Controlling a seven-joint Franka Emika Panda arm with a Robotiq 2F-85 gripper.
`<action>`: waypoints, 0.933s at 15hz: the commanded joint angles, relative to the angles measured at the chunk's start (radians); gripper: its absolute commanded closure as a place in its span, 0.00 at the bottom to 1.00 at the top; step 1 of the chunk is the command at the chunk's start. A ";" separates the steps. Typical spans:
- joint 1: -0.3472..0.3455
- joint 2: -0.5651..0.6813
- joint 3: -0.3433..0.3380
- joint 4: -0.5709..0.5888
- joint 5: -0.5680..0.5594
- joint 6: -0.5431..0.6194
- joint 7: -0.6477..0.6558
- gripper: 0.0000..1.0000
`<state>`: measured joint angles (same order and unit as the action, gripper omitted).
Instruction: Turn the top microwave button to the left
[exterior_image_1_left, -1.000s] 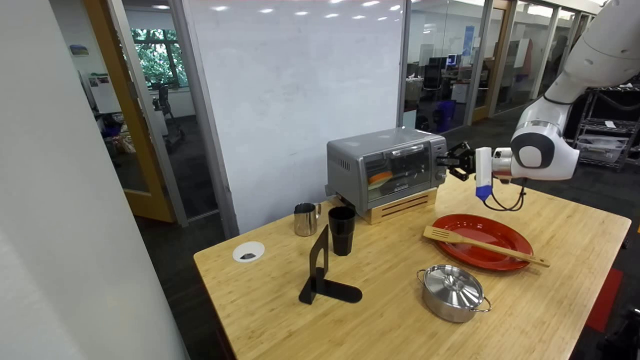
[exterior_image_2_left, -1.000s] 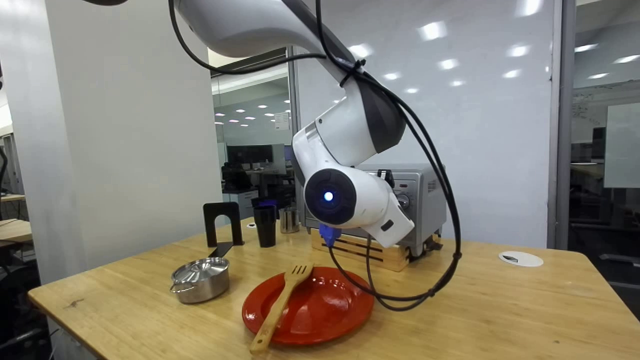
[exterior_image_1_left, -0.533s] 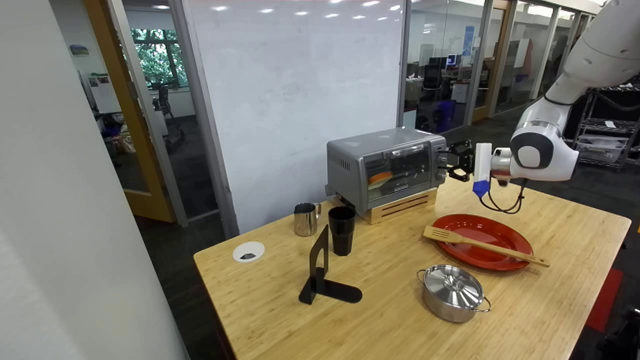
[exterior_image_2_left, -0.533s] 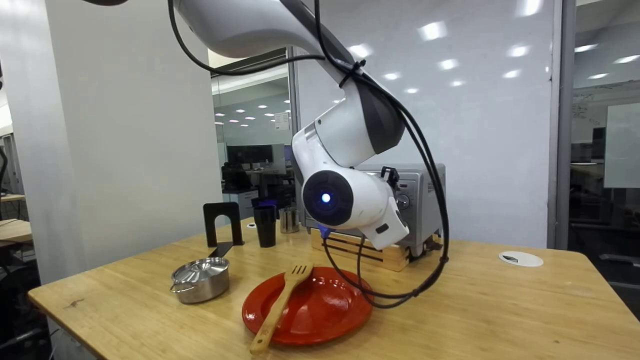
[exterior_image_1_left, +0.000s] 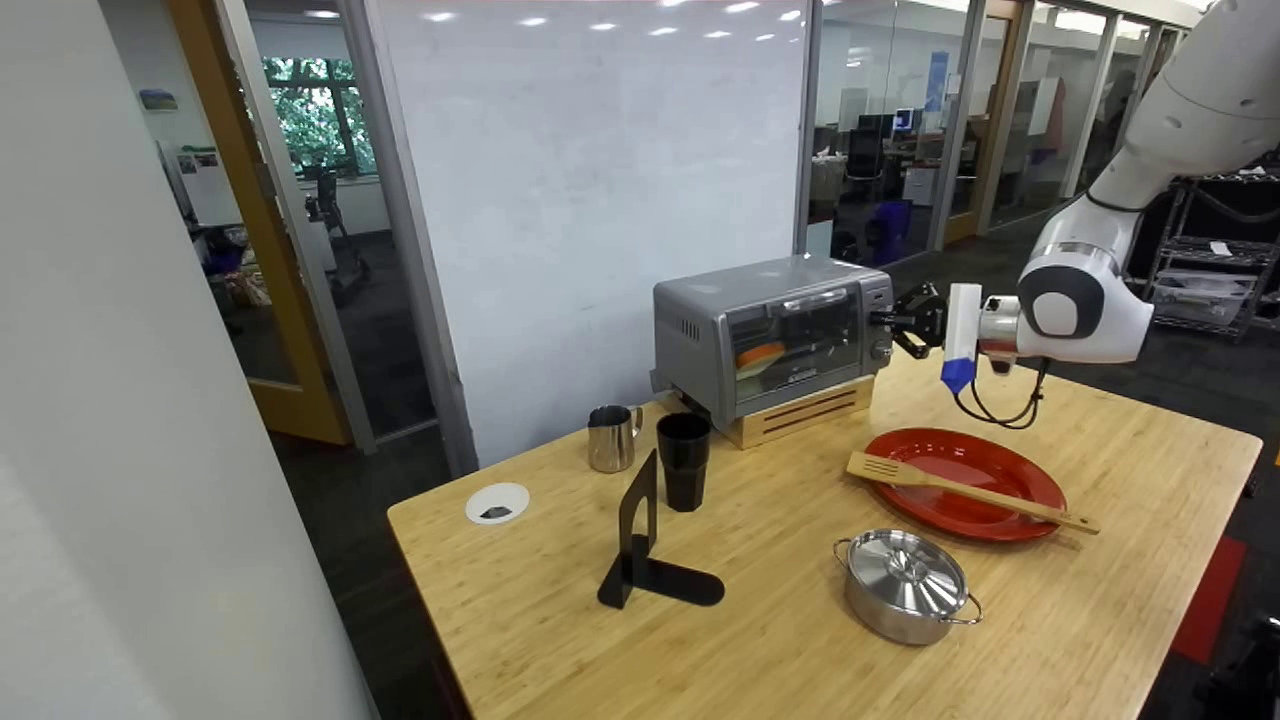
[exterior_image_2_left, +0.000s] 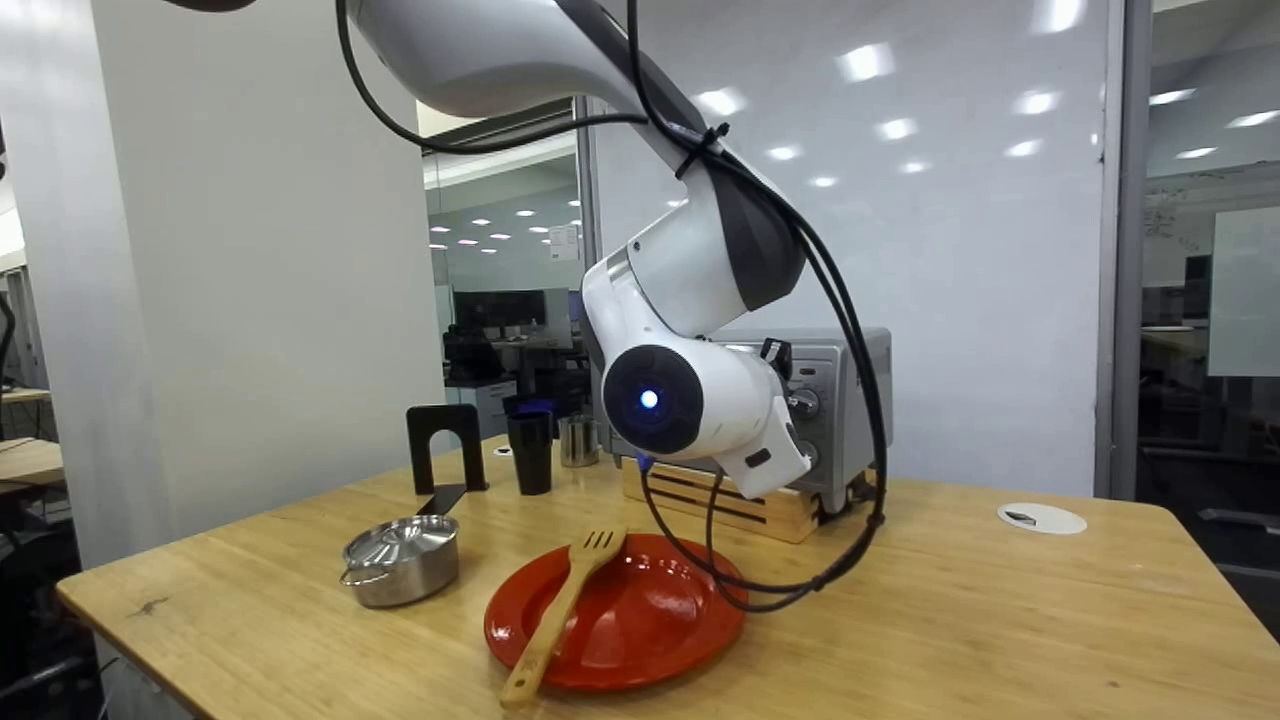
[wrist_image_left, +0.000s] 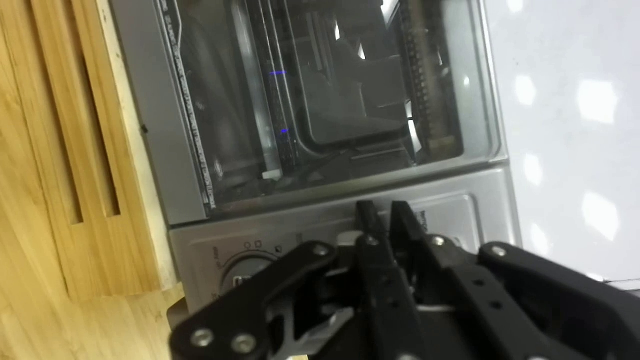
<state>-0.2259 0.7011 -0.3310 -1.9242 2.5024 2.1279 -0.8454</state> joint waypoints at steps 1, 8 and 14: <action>0.006 0.007 -0.008 0.008 -0.003 -0.009 -0.046 0.97; 0.008 0.034 -0.040 0.040 -0.096 0.012 -0.242 0.97; -0.004 0.045 -0.041 0.059 -0.140 0.022 -0.376 0.97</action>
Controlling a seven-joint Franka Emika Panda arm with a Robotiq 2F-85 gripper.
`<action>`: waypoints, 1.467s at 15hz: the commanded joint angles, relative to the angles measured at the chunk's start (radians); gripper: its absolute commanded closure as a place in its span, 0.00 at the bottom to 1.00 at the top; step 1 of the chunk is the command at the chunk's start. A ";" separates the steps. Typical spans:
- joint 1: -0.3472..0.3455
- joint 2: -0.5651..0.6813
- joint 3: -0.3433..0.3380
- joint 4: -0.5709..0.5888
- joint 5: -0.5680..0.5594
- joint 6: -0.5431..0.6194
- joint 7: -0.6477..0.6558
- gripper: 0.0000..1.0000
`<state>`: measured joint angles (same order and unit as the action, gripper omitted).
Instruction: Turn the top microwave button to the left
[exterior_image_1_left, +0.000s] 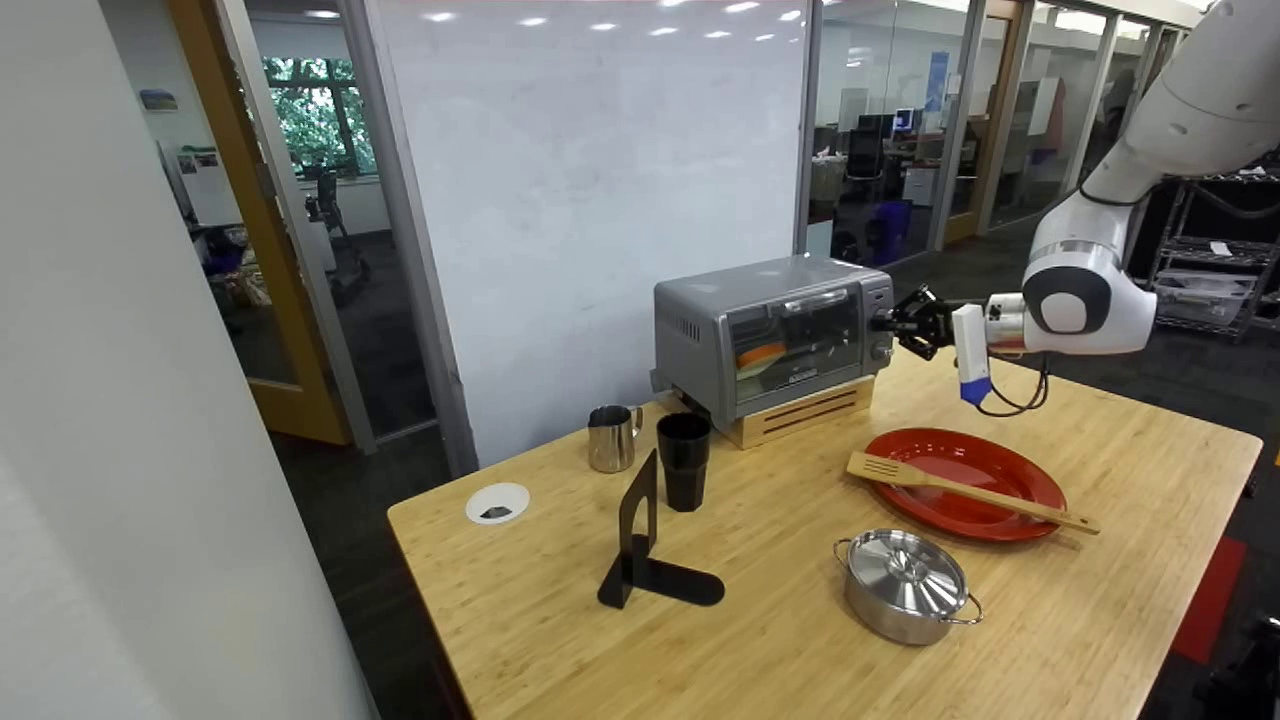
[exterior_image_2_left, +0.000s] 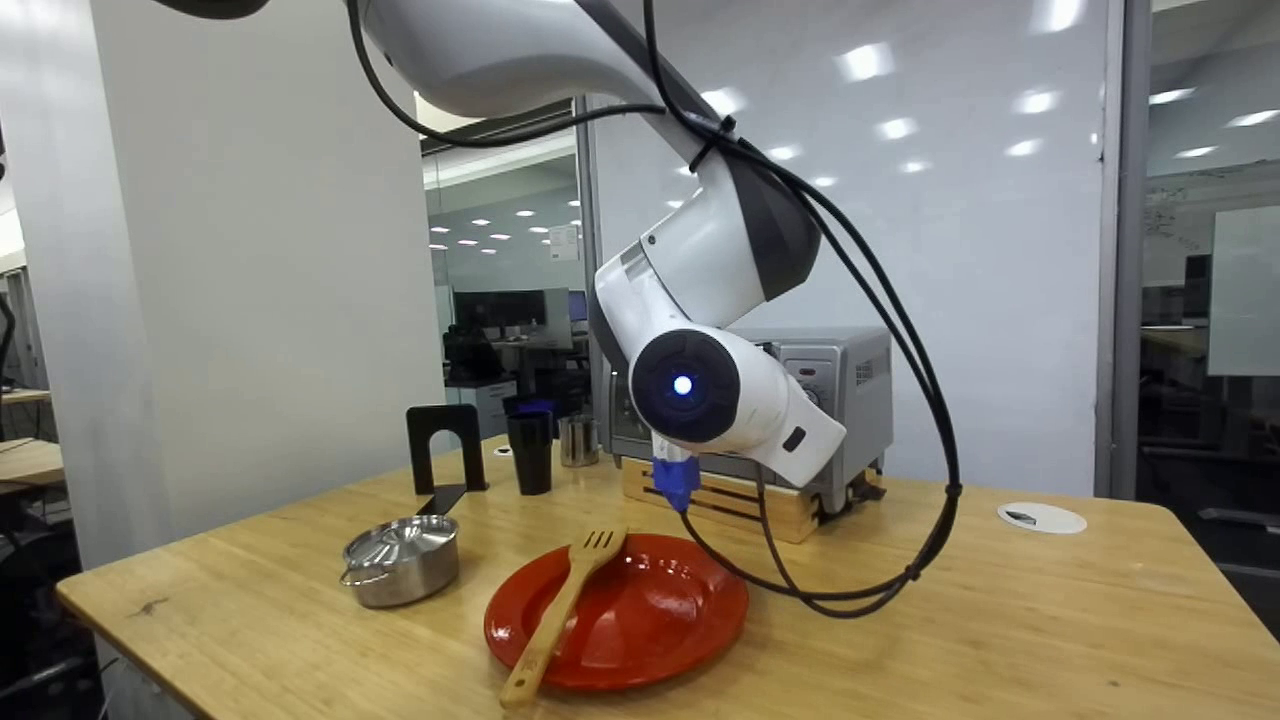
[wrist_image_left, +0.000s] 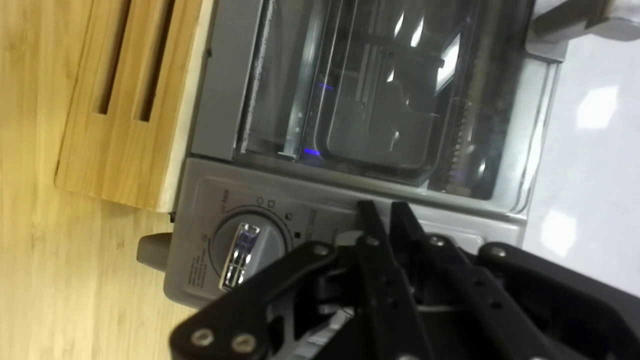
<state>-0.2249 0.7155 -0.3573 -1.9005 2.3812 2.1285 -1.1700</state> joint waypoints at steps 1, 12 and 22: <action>-0.006 0.034 -0.017 0.038 -0.016 0.024 -0.079 0.97; 0.006 -0.035 0.001 -0.035 -0.241 0.169 0.158 0.53; 0.052 -0.326 0.017 -0.294 -0.501 0.254 0.504 0.00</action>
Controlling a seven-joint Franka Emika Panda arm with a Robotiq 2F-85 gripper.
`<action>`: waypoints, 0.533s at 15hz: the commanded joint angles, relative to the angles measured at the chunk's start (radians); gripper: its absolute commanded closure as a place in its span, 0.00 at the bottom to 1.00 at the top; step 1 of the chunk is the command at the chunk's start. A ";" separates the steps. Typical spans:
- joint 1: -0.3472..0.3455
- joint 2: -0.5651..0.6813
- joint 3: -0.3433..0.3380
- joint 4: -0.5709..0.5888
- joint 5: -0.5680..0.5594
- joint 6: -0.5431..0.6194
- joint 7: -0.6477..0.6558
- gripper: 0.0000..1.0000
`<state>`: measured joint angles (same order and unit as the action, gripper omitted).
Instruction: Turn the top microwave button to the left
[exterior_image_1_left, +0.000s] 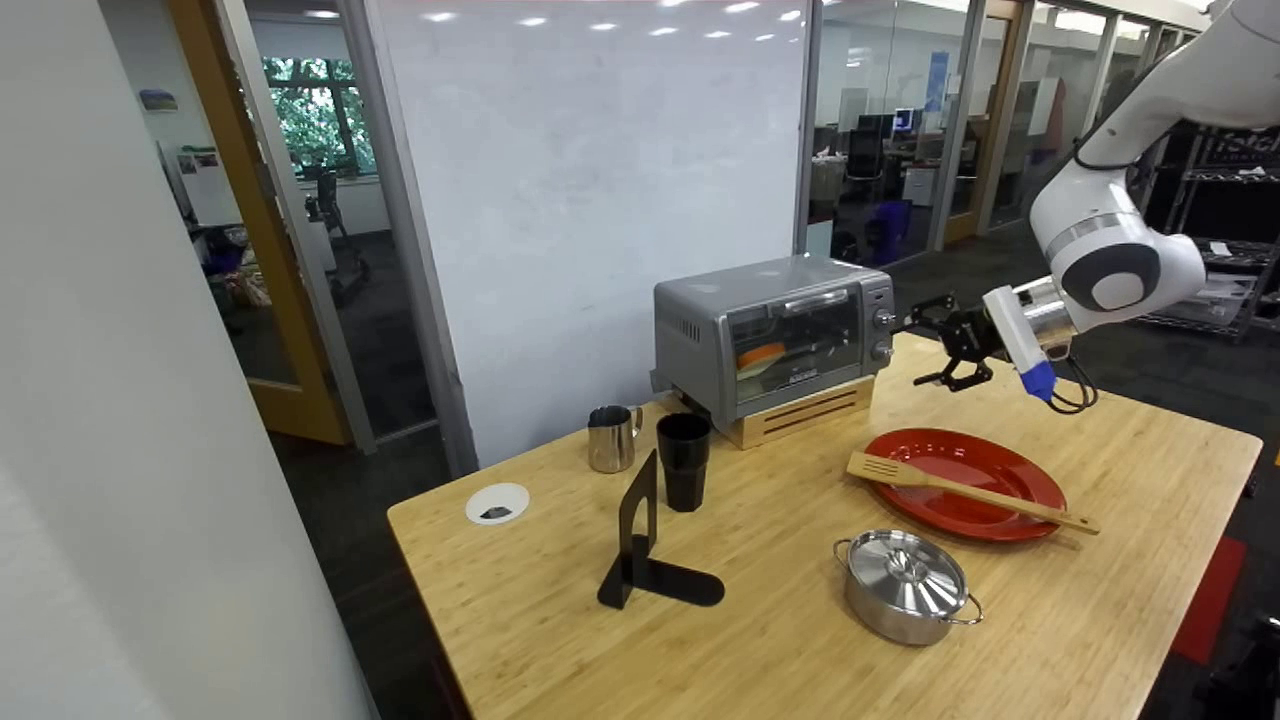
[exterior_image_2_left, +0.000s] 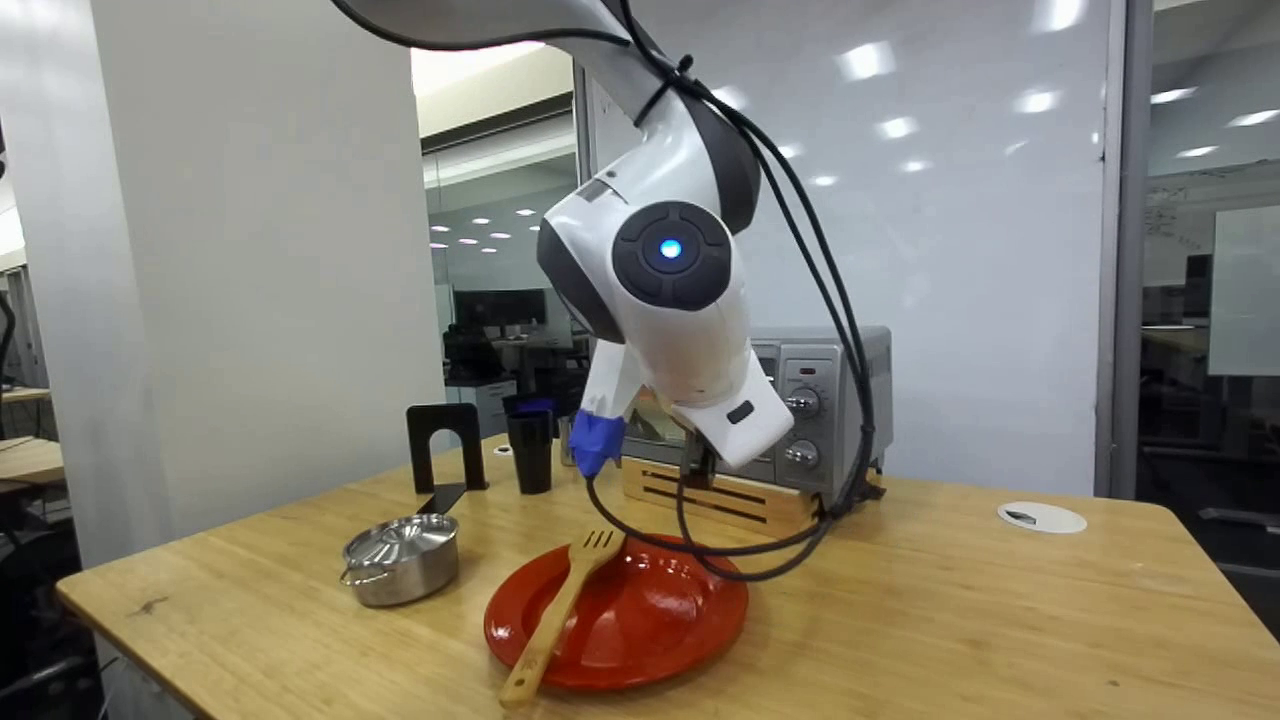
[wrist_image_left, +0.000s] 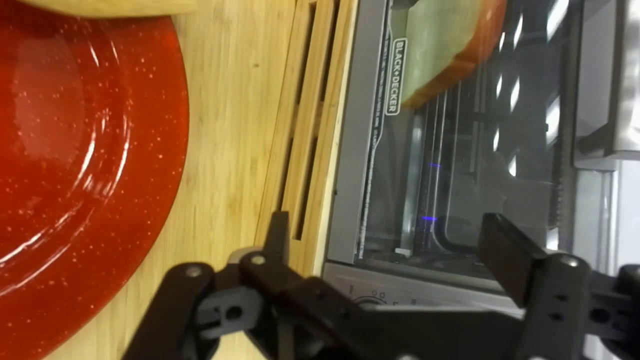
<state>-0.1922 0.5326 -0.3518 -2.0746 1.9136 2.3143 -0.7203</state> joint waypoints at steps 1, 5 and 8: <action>0.028 -0.182 0.013 -0.152 -0.026 0.096 0.061 0.00; 0.047 -0.351 0.021 -0.280 -0.047 0.200 0.088 0.00; 0.047 -0.481 0.035 -0.379 -0.115 0.258 0.093 0.00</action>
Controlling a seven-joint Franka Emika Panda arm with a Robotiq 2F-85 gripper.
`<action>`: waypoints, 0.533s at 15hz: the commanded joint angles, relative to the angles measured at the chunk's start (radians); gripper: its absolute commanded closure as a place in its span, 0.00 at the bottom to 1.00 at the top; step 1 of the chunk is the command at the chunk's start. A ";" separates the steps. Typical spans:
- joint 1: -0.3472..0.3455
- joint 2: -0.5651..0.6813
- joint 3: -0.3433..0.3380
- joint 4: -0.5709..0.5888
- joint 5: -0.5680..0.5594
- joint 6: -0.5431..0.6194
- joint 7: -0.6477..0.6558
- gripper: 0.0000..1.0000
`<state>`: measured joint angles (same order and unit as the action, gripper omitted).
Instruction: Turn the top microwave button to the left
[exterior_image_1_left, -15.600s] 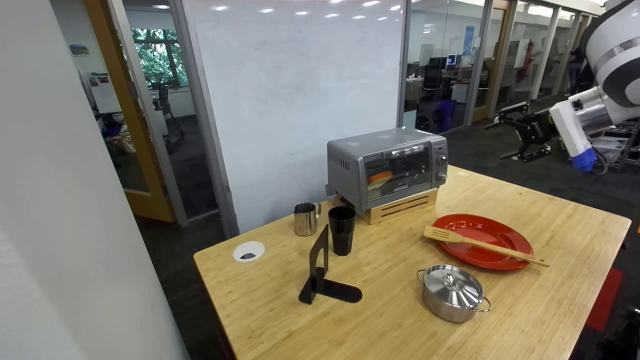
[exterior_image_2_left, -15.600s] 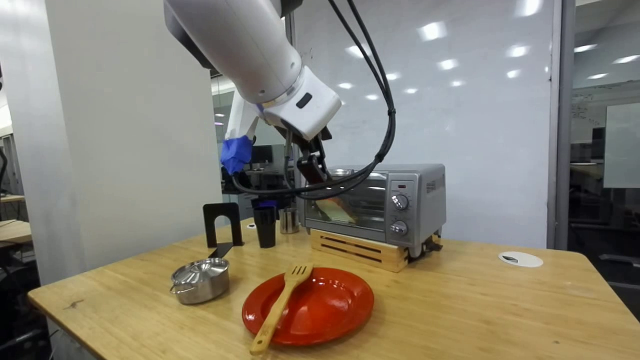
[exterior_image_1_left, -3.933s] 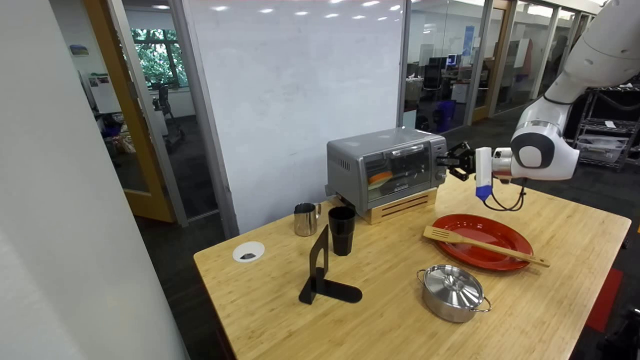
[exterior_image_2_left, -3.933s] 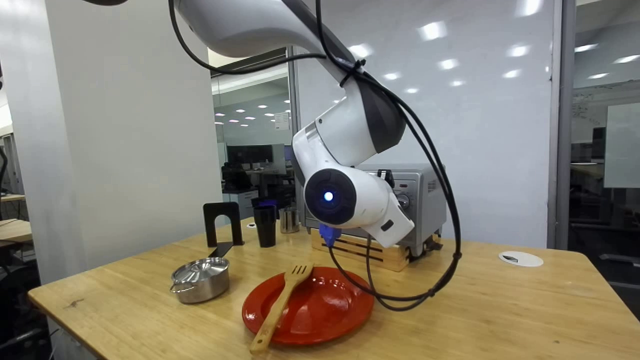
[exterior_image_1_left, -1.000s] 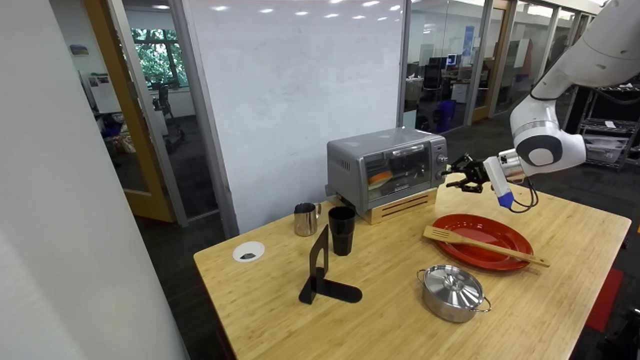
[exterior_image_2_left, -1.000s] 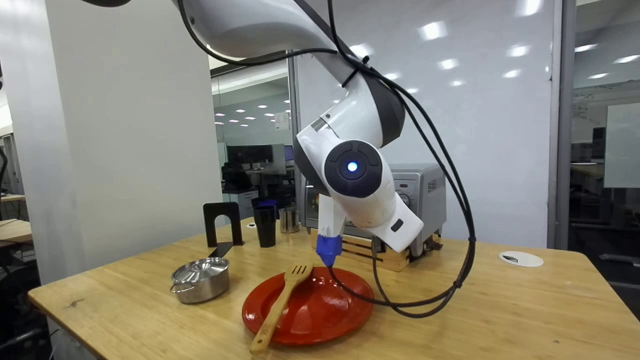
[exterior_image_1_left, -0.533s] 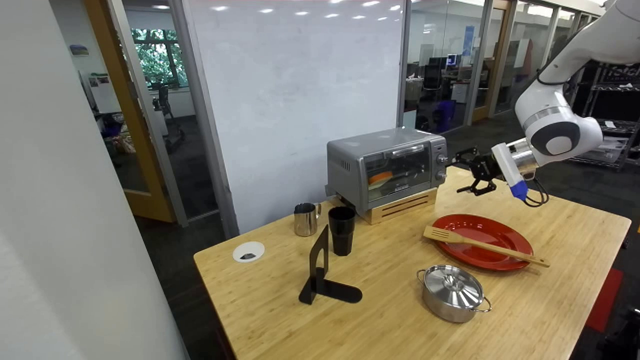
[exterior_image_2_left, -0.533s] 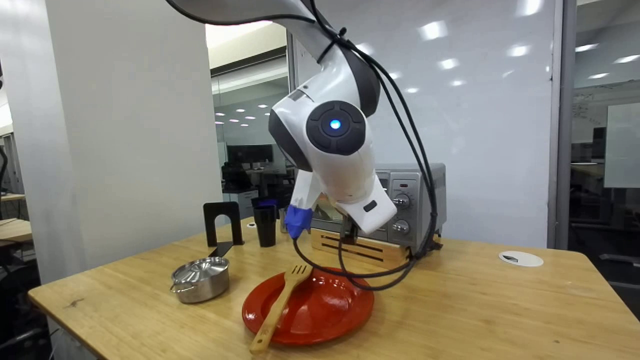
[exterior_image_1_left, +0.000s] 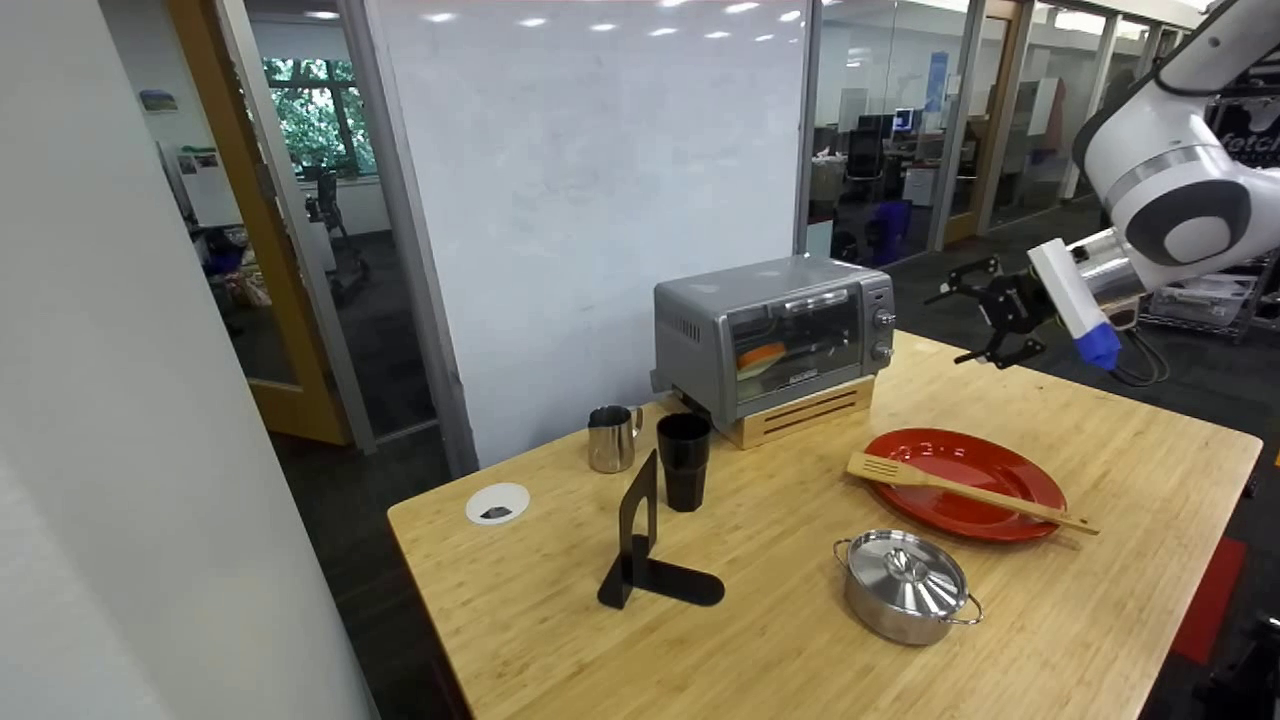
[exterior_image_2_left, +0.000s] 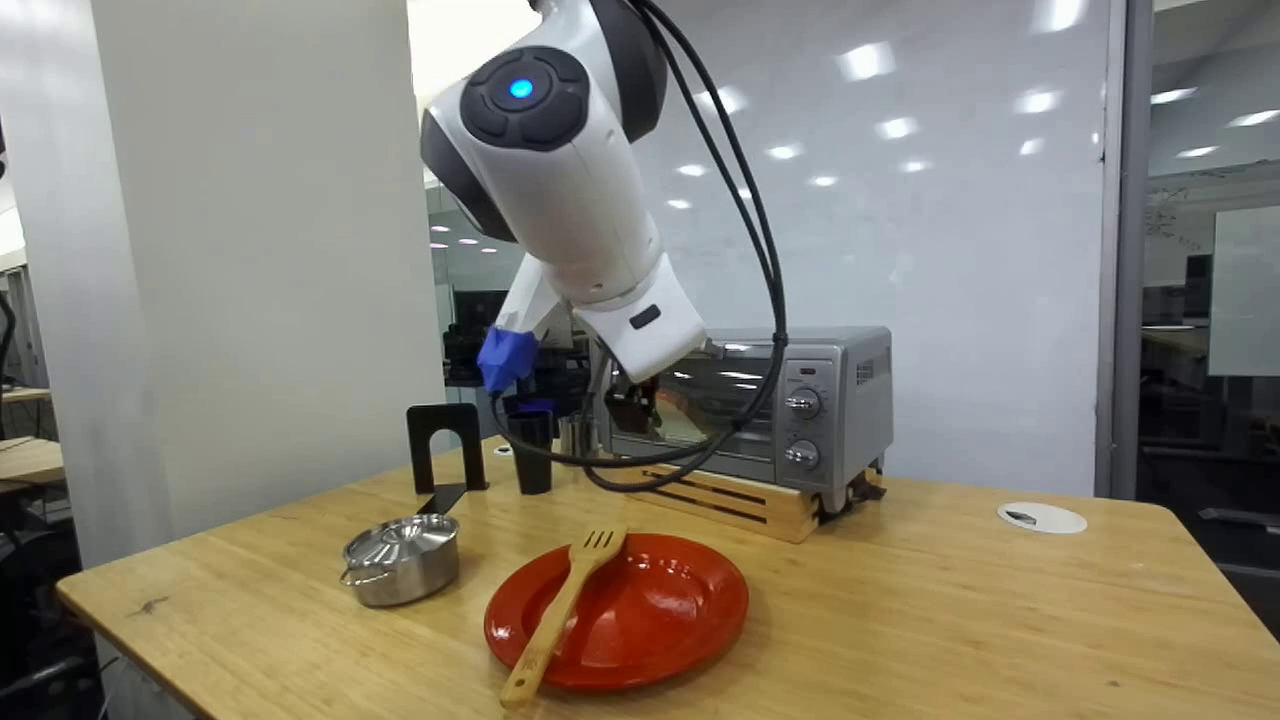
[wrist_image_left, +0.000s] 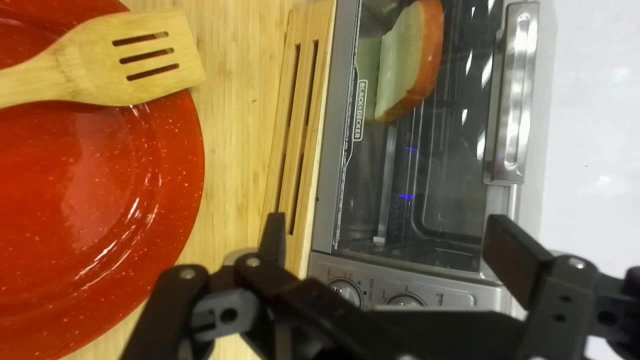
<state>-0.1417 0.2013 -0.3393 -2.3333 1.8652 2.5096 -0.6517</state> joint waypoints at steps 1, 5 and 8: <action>-0.008 -0.196 0.030 -0.158 -0.091 0.081 0.035 0.00; -0.032 -0.362 0.061 -0.297 -0.284 0.099 0.164 0.00; -0.057 -0.447 0.074 -0.390 -0.540 0.041 0.332 0.00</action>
<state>-0.1542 -0.1391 -0.3014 -2.6172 1.5124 2.5863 -0.4476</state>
